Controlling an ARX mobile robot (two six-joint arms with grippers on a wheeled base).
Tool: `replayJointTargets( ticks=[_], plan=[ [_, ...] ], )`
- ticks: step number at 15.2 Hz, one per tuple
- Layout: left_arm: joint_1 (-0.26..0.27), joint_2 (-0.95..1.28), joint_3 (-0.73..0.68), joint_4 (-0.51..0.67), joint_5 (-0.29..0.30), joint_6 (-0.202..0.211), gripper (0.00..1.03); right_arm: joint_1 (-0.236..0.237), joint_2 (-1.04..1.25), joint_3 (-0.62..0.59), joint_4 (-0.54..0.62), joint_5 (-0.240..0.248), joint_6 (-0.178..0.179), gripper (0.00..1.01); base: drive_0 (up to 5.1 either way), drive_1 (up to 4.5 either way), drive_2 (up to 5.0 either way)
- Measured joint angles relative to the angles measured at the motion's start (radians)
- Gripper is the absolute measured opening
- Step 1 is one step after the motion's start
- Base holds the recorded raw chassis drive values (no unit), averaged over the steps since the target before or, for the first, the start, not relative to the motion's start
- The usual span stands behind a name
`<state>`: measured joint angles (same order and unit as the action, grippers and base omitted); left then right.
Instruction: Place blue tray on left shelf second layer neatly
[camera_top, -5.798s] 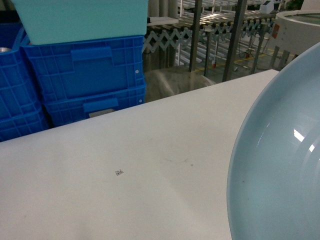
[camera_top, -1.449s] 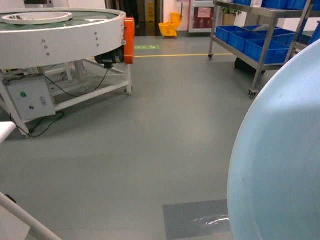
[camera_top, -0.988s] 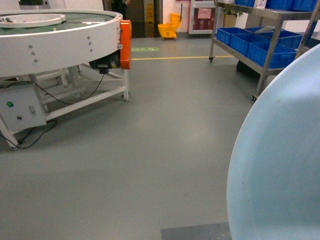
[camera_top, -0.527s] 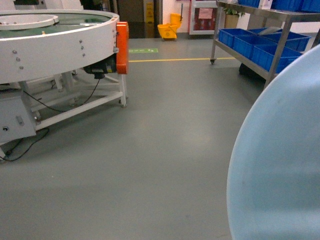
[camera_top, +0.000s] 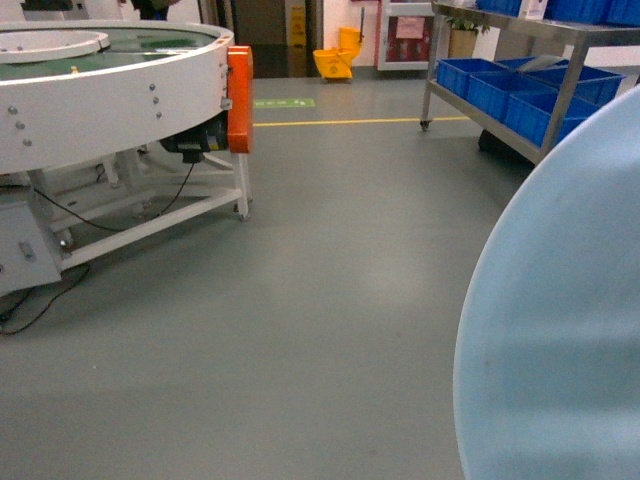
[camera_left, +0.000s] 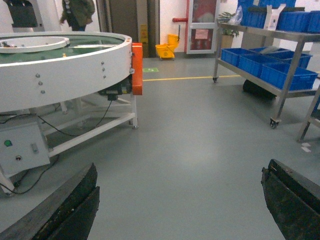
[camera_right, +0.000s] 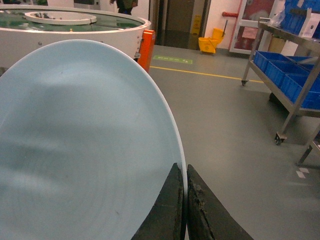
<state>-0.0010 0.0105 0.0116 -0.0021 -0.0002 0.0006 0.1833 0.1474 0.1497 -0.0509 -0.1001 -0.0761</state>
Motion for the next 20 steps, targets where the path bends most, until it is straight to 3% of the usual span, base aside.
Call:
replayJointTargets(
  ticks=[9, 20],
  plan=[
    [0.000, 0.000, 0.000, -0.003, -0.001, 0.000, 0.98, 0.000, 0.001, -0.001, -0.005, 0.000, 0.000, 0.02, -0.2, 4.10, -4.5],
    [0.001, 0.000, 0.000, -0.002, -0.002, 0.000, 0.98, 0.000, 0.007, -0.002, -0.008, 0.000, 0.000, 0.02, -1.9, 2.40, -6.2]
  ],
)
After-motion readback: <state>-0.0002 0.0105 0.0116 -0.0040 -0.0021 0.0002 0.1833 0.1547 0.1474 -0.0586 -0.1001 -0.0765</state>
